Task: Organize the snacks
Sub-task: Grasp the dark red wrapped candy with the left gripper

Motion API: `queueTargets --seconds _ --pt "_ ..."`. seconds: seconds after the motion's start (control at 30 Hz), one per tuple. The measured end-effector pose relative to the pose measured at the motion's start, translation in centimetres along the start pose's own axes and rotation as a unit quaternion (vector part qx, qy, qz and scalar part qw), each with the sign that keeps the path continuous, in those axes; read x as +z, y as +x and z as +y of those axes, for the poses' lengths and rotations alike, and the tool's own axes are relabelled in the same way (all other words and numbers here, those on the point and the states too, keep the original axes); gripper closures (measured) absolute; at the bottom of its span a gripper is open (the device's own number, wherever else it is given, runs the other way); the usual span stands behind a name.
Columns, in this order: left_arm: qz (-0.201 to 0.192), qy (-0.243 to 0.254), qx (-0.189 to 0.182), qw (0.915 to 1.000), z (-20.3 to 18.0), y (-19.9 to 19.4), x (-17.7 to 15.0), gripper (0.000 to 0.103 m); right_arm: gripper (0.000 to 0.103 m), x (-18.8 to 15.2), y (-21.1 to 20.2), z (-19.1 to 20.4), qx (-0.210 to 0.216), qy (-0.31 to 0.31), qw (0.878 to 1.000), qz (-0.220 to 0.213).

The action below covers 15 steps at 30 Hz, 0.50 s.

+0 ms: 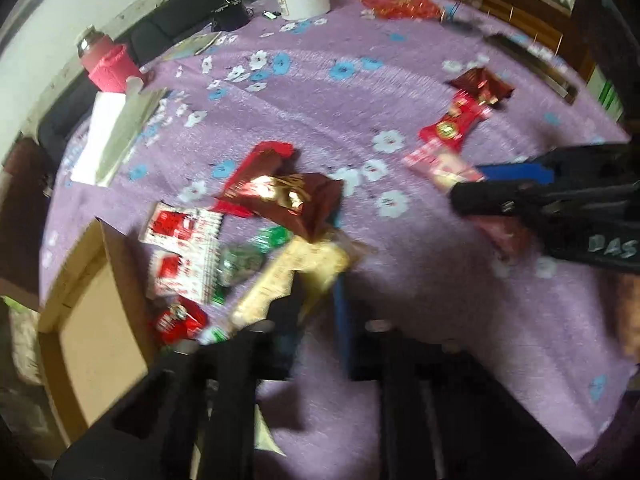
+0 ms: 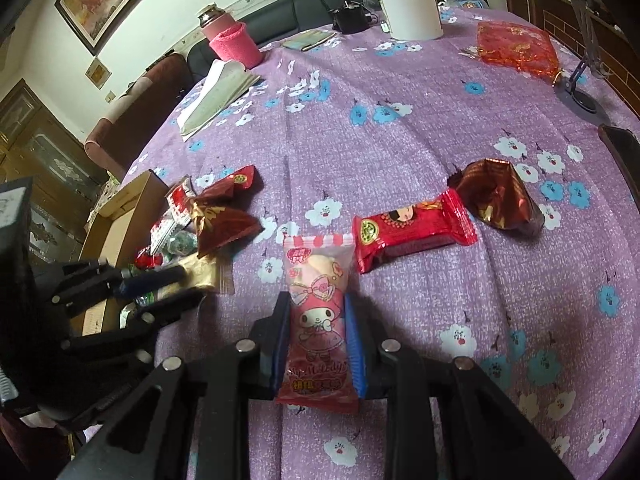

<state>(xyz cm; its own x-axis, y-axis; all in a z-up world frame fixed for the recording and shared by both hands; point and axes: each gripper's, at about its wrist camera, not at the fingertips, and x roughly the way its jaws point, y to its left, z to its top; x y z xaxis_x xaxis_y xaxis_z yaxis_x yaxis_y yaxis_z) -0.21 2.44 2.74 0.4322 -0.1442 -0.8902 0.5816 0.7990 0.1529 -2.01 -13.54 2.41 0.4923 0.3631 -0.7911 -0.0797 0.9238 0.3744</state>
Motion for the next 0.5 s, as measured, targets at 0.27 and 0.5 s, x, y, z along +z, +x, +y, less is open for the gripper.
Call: queueTargets --seconds 0.27,0.5 --pt "-0.03 -0.076 -0.033 0.9961 2.1 -1.8 -1.1 0.094 0.076 -0.6 -1.4 0.5 0.004 -0.007 1.0 -0.013" --pt "-0.079 -0.176 -0.085 0.9775 5.0 -2.6 1.1 0.059 0.076 -1.2 -1.6 0.0 0.005 0.003 1.0 -0.011"
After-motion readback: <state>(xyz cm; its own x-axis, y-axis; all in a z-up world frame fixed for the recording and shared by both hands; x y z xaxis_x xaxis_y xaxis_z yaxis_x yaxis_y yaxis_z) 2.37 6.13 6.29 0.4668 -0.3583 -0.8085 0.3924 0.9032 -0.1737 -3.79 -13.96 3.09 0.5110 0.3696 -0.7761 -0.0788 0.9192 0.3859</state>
